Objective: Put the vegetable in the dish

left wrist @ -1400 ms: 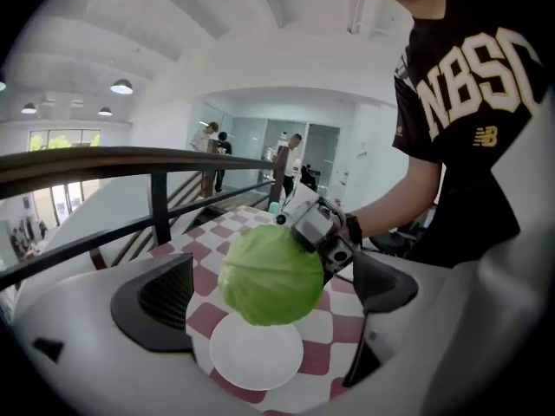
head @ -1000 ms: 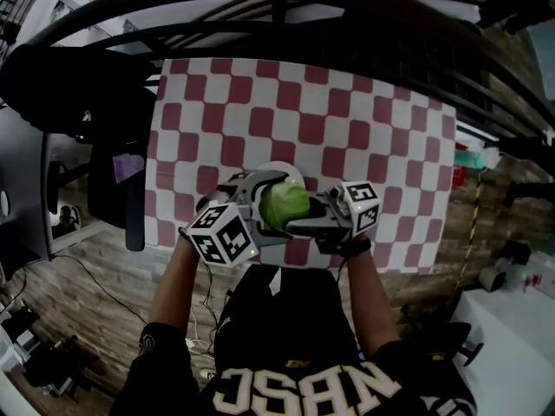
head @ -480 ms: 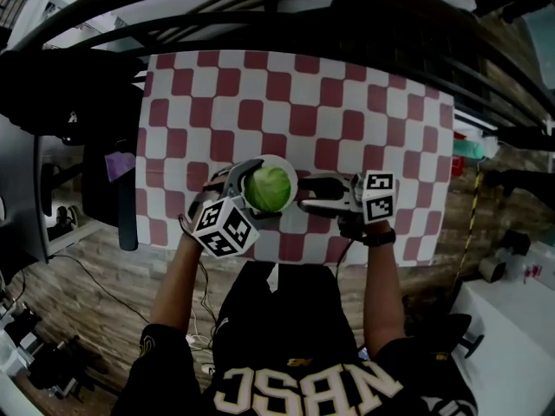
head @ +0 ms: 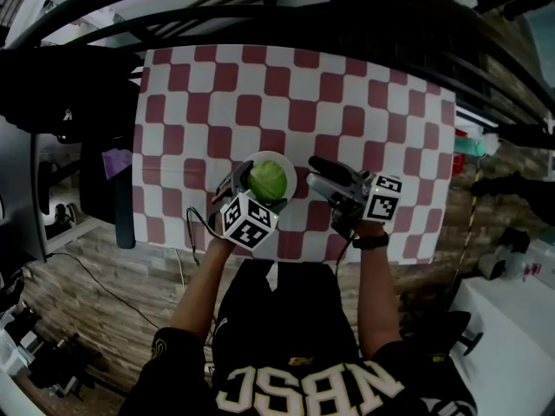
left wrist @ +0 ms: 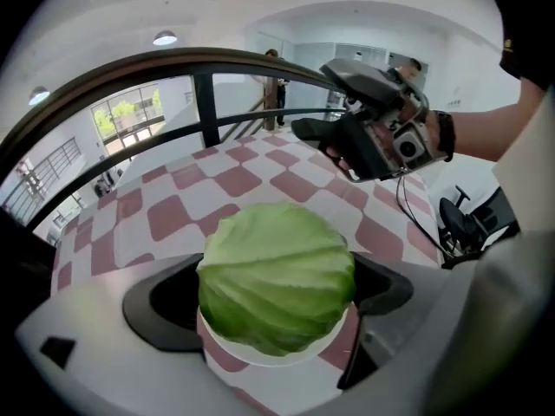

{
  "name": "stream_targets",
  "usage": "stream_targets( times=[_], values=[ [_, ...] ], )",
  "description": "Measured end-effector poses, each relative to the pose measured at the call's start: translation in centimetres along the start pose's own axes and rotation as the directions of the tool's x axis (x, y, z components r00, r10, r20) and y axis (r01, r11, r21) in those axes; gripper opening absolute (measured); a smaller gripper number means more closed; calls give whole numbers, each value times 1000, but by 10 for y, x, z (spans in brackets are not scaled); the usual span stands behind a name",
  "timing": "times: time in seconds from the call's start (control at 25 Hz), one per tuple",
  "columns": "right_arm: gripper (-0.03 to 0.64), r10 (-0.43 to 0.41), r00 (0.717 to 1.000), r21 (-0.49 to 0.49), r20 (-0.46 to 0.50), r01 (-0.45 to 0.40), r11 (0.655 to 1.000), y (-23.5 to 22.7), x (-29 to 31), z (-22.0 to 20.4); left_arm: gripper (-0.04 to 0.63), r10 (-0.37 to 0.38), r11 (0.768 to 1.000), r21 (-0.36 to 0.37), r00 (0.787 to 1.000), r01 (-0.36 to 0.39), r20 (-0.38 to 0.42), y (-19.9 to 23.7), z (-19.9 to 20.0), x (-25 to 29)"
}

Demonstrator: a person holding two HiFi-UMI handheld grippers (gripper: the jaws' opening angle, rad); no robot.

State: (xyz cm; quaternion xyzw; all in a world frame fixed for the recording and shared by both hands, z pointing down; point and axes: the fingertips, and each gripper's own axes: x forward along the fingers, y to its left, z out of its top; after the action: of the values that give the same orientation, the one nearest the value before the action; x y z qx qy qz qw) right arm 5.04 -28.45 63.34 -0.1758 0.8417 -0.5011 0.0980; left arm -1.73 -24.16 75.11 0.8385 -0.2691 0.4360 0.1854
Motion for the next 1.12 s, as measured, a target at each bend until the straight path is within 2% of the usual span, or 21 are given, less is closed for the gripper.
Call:
stream_targets(
  times=[0.16, 0.28, 0.52, 0.8, 1.0, 1.12],
  values=[
    [238, -41, 998, -35, -42, 40, 999, -3, 6, -10, 529, 51, 996, -67, 998, -53, -26, 3, -7, 10],
    [241, -64, 998, -31, -21, 63, 998, -6, 4, -8, 531, 63, 992, -104, 997, -69, -52, 2, -13, 16],
    [241, -58, 998, -28, 9, 58, 998, -1, 4, -3, 531, 86, 981, -166, 993, -98, -82, 1, -26, 26],
    [241, -23, 999, -11, 44, 24, 1000, 11, 9, -5, 531, 120, 956, -257, 988, -140, -92, 3, -29, 27],
    [241, -42, 998, -32, 40, 43, 999, 18, 12, -8, 532, 117, 951, -282, 992, -128, -56, 4, -23, 23],
    [241, -118, 988, -81, 100, 127, 989, 23, 7, 2, 532, 117, 951, -286, 993, -116, -14, 5, -11, 12]
  ],
)
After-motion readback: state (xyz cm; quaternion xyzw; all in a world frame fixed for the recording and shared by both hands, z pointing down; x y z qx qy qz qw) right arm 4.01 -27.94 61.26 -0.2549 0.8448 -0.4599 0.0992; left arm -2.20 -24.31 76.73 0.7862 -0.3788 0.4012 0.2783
